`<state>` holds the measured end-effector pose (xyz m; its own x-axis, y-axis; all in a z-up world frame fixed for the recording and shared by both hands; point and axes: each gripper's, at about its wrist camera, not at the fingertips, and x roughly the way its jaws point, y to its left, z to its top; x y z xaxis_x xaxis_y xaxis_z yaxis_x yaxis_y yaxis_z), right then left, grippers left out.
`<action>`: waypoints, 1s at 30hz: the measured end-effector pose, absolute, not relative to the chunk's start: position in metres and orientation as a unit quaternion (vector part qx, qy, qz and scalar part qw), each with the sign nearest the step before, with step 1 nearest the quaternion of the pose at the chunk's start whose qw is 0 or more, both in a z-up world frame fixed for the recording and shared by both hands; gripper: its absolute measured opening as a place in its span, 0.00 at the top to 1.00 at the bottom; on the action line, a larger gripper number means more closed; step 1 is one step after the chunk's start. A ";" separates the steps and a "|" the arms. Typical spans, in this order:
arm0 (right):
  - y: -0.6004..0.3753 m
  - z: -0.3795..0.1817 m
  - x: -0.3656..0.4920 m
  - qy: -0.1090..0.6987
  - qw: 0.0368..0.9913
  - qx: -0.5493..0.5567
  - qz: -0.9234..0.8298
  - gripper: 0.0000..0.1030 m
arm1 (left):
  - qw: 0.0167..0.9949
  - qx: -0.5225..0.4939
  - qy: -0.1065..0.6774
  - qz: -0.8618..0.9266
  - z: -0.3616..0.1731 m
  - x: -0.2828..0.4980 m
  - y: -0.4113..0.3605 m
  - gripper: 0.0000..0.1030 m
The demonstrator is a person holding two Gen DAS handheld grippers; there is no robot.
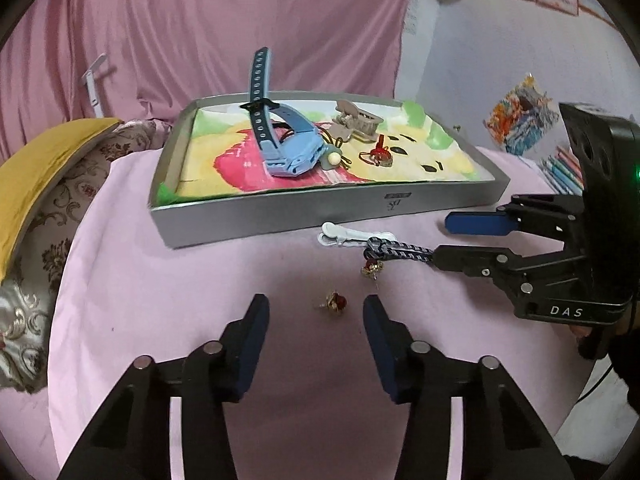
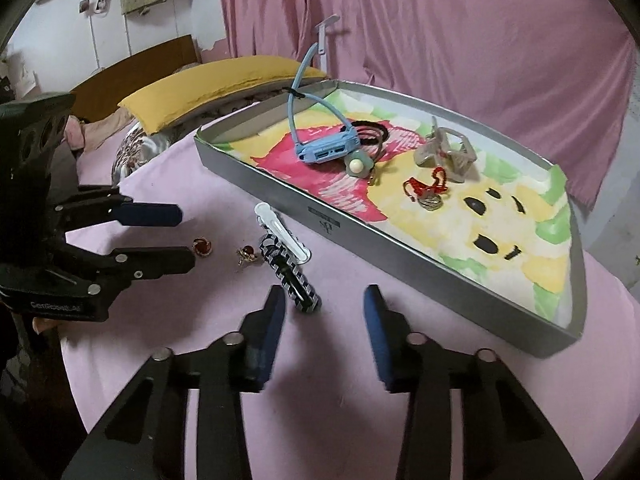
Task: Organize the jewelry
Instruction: 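Move both tools back toward the items left on the bedspread, then grasp the spiral hair tie with the right gripper while the left grasps the red-stone ring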
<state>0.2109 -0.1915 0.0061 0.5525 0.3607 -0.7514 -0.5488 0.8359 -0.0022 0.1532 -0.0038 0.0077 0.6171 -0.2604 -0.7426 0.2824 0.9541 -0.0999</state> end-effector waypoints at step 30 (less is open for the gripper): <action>-0.164 0.000 0.218 0.411 0.843 -0.154 0.311 0.89 | 0.893 0.033 0.420 -0.160 0.006 0.158 -0.015 0.88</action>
